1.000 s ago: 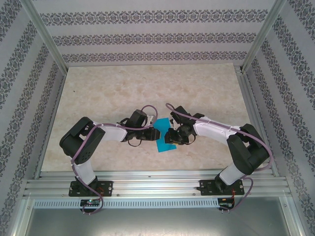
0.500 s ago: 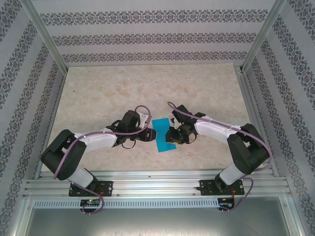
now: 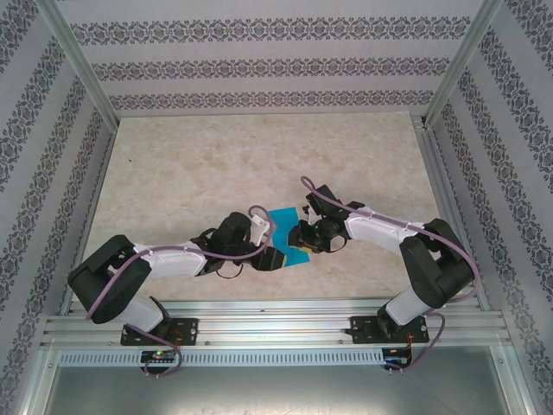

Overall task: Fold a paper plane with a square sheet of paper (fold left side to right side)
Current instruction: Fold the triangle a second time at the center of the table.

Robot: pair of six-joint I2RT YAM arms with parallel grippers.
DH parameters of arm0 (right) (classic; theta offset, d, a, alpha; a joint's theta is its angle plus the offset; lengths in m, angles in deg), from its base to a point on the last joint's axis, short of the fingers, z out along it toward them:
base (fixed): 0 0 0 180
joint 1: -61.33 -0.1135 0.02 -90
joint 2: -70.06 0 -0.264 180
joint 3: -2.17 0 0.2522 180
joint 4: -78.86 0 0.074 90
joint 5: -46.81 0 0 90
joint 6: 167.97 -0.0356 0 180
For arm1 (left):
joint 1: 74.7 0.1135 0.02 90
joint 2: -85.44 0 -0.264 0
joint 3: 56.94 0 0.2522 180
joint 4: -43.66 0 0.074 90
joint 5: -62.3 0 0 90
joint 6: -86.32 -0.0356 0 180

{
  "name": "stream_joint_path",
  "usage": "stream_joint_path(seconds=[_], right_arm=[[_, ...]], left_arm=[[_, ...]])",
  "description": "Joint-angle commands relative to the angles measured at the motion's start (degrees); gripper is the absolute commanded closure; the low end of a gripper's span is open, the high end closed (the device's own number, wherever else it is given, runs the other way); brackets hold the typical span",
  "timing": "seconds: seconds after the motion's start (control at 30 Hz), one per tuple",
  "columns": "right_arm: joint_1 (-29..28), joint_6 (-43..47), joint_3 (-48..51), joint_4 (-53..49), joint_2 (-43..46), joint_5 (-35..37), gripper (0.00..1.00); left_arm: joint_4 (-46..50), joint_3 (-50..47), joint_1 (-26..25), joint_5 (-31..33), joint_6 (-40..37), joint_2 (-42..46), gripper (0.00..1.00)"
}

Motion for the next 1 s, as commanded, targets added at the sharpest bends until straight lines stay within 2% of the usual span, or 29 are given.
stream_joint_path(seconds=[0.0,0.33,0.57,0.67,0.97], right_arm=[[0.56,-2.12,0.79,3.25,1.60,-1.02,0.60],[0.80,-2.46,1.31,3.53,1.66,-0.95,0.61],[0.80,-2.17,1.25,3.28,1.77,-0.98,0.61],[0.78,-2.20,1.23,3.29,1.61,-0.98,0.61],[0.78,-2.03,1.06,3.11,1.72,-1.07,0.61]], left_arm=[[-3.89,2.32,-1.90,0.12,0.48,-2.71,0.49],[-4.40,6.59,-3.00,4.44,3.59,-9.09,0.48],[-0.74,9.15,-3.09,7.72,3.49,-11.48,0.54],[-0.04,9.66,-3.09,8.53,3.53,-11.94,0.58],[1.27,9.83,-3.05,11.28,4.19,-11.94,0.86]])
